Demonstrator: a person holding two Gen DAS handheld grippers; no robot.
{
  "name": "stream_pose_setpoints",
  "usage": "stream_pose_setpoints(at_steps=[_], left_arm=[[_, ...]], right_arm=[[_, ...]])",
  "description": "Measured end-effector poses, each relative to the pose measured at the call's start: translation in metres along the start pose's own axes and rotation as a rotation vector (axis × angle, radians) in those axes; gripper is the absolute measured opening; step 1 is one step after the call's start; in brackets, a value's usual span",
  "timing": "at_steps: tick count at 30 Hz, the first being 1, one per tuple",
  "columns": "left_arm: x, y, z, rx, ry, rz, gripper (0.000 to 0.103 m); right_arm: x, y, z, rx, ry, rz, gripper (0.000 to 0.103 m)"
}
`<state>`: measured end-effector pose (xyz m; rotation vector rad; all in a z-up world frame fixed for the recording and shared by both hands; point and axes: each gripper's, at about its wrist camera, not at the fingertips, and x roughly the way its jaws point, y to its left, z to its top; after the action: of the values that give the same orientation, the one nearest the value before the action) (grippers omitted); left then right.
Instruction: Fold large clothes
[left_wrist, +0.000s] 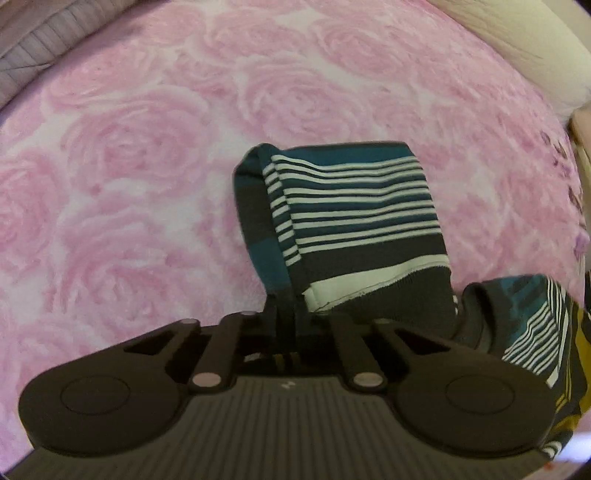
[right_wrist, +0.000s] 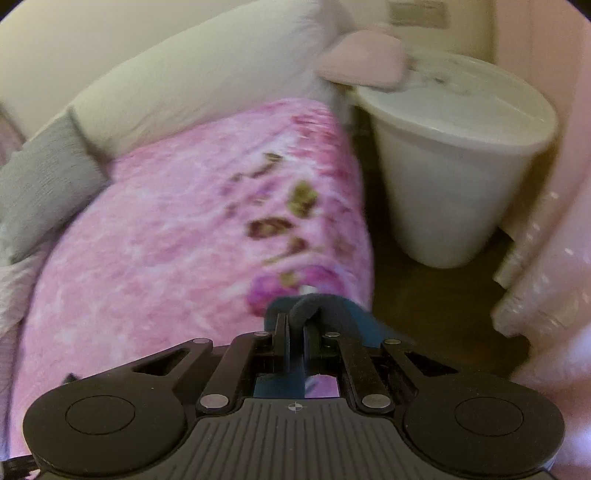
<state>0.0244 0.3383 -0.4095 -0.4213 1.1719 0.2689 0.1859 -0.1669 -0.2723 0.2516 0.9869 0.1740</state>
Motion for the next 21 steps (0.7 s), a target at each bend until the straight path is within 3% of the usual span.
stream_pose_setpoints(at_steps=[4,6,8,12,17,21], left_arm=[[-0.054,0.031,-0.019,-0.2,-0.157,-0.003,0.003],[-0.102,0.052,-0.04,-0.315,-0.273,0.05,0.003],[-0.159,0.08,-0.068,-0.427,-0.382,0.139,0.003],[-0.262,0.137,-0.126,-0.631,-0.499,0.314,0.003],[-0.364,0.181,-0.176,-0.764,-0.602,0.511,0.003],[-0.425,0.198,-0.197,-0.851,-0.712,0.646,0.004]], right_arm=[[-0.015,0.042,0.019,-0.096,-0.047,0.143,0.002],[-0.027,0.07,0.031,-0.161,-0.084,0.239,0.002],[-0.038,0.1,0.042,-0.207,-0.111,0.335,0.002],[-0.056,0.176,0.062,-0.292,-0.158,0.562,0.002],[-0.07,0.284,0.087,-0.319,-0.219,0.82,0.002],[-0.074,0.365,0.099,-0.302,-0.207,0.972,0.002]])
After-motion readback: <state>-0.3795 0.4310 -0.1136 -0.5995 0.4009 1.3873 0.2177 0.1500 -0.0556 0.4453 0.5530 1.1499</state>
